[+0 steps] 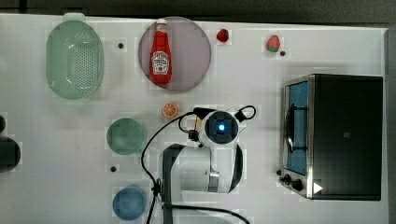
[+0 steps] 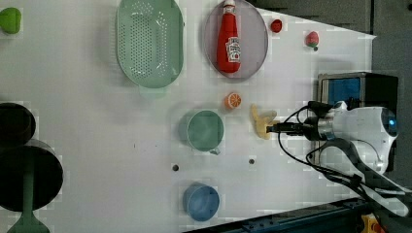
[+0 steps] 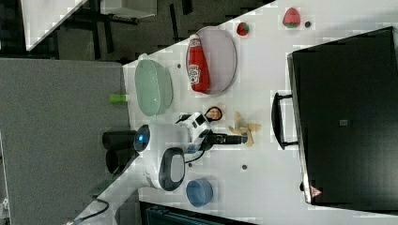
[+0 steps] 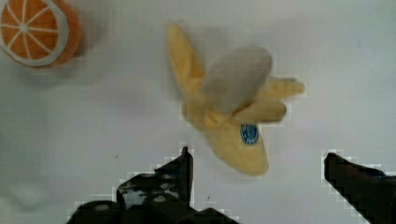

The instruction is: Pick Banana and place it in mug.

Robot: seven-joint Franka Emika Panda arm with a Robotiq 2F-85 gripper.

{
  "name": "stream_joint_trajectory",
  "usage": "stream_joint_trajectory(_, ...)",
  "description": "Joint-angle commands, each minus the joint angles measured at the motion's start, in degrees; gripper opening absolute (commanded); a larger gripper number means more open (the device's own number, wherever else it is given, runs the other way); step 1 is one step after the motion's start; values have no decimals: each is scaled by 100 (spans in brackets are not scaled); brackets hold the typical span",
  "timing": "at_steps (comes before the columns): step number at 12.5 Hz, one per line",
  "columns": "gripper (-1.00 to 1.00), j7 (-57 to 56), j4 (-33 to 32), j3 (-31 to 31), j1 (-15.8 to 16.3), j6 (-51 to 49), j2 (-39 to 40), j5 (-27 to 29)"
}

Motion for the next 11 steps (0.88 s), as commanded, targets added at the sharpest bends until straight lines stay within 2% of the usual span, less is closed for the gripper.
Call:
stream_joint_trajectory(1, 100, -575, 65, -54, -27, 550, 282, -38)
stream_joint_trajectory(5, 100, -565, 48, -11, -16, 920, 771, -36)
stream_joint_trajectory(6, 93, -563, 69, 26, -16, 989, 822, -27)
stream_joint_trajectory(7, 65, -563, 32, 26, -17, 1079, 833, -26)
stream_joint_trajectory(11, -25, -553, -14, 33, -17, 1170, 656, -10)
